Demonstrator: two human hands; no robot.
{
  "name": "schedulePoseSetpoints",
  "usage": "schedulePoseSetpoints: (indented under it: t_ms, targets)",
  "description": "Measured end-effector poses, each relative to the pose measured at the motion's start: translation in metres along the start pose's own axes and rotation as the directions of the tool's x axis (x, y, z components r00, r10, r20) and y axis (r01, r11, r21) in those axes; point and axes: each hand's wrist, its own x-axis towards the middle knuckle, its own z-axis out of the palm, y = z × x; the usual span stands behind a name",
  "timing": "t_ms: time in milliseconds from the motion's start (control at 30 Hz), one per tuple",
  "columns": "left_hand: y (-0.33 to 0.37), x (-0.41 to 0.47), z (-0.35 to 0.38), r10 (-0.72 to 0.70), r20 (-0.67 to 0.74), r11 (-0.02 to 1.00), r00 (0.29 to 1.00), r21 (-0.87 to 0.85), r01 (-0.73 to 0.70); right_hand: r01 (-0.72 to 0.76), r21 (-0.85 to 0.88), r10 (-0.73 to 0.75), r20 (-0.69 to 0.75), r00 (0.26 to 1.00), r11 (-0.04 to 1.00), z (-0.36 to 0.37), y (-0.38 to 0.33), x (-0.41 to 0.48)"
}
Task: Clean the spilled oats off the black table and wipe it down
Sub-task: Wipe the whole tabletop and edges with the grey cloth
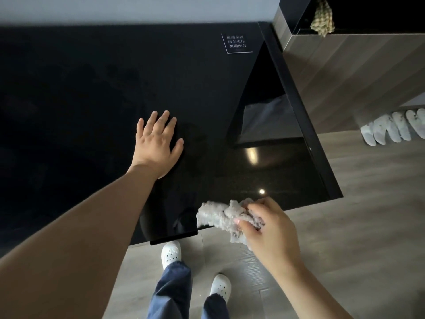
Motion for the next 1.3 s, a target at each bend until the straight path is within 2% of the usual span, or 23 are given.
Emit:
schedulePoseSetpoints:
  t_ms: [133, 233, 433, 600, 800, 933, 1033, 1300]
  targets:
    - [0.0, 0.0, -0.003, 0.0, 0.007, 1.0, 1.0, -0.016, 0.0, -0.027, 0.096, 0.04, -0.143, 0.989, 0.995, -0.019, -0.017, 0.032]
    - [0.001, 0.0, -0.007, -0.01, 0.004, 0.999, 1.0, -0.04, 0.01, -0.053, 0.133, 0.074, -0.16, 0.984, 0.99, -0.021, -0.031, 0.062]
    - [-0.025, 0.015, -0.028, 0.014, -0.058, 0.979, 0.998, -0.203, -0.026, -0.102, 0.188, 0.141, -0.208, 0.968, 0.977, -0.009, -0.057, 0.107]
    - [-0.058, 0.051, -0.034, -0.022, -0.082, 0.986, 0.996, -0.168, 0.008, -0.056, 0.286, 0.137, -0.269, 0.953, 0.957, 0.006, -0.077, 0.146]
    - [-0.092, 0.098, -0.032, -0.081, -0.11, 0.994, 0.991, -0.08, 0.072, 0.031, 0.235, 0.035, -0.271, 0.962, 0.972, 0.018, -0.1, 0.233]
    - [-0.106, 0.13, -0.03, -0.171, -0.033, 0.985, 0.985, 0.011, 0.172, -0.01, 0.286, 0.077, -0.224, 0.972, 0.958, 0.022, -0.111, 0.293]
    - [-0.105, 0.14, -0.024, -0.206, -0.028, 0.976, 0.978, 0.062, 0.207, 0.008, 0.25, 0.046, -0.21, 0.977, 0.968, 0.025, -0.111, 0.337]
    - [-0.104, 0.139, -0.024, -0.234, -0.064, 0.972, 0.97, 0.022, 0.236, 0.013, 0.111, 0.016, -0.256, 0.966, 0.994, 0.043, -0.116, 0.442]
